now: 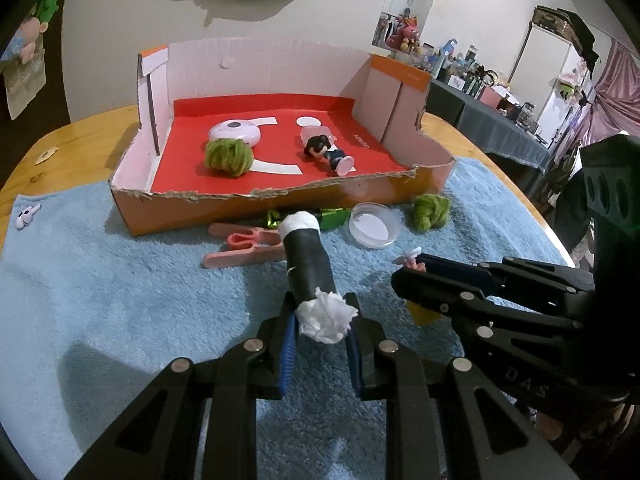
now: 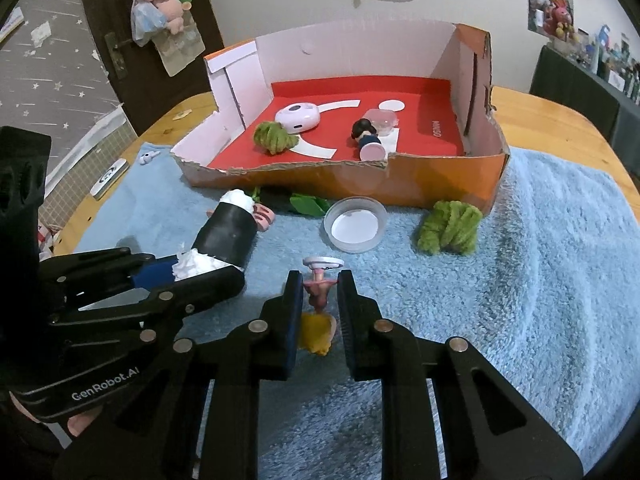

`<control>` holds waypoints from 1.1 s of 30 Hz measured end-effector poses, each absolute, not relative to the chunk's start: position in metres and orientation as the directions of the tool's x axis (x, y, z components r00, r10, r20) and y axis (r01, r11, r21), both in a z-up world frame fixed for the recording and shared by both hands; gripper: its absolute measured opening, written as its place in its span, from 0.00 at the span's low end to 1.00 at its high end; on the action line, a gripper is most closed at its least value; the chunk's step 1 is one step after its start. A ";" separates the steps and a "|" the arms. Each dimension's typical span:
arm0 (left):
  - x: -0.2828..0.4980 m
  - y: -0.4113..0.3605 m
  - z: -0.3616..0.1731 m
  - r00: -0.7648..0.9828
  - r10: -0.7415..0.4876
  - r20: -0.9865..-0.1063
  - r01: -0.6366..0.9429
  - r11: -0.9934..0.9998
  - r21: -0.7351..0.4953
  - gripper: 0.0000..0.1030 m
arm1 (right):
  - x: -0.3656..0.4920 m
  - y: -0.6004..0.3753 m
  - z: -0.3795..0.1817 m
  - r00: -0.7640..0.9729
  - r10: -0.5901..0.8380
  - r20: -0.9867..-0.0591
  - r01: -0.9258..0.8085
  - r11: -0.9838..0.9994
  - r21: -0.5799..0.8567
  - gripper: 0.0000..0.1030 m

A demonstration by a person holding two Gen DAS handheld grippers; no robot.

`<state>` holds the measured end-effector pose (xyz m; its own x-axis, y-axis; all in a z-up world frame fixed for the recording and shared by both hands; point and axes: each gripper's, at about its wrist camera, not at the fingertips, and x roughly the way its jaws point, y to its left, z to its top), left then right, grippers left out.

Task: Organize objects
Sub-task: 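Carry the plush and small figure with both tools into the cardboard box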

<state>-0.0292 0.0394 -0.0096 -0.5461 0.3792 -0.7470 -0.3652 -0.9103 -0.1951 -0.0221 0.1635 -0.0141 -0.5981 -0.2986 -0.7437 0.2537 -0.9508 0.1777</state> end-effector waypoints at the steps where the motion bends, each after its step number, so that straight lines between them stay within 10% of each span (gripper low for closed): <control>1: -0.029 0.039 -0.009 -0.547 0.379 -0.746 -0.365 -0.910 -0.195 0.22 | -0.022 0.163 -0.014 -0.599 -0.301 -0.742 0.255 -0.950 0.179 0.16; 33: -0.047 0.030 0.024 -0.587 0.391 -0.709 -0.353 -0.912 -0.210 0.22 | -0.037 0.163 0.023 -0.634 -0.333 -0.698 0.281 -0.940 0.194 0.16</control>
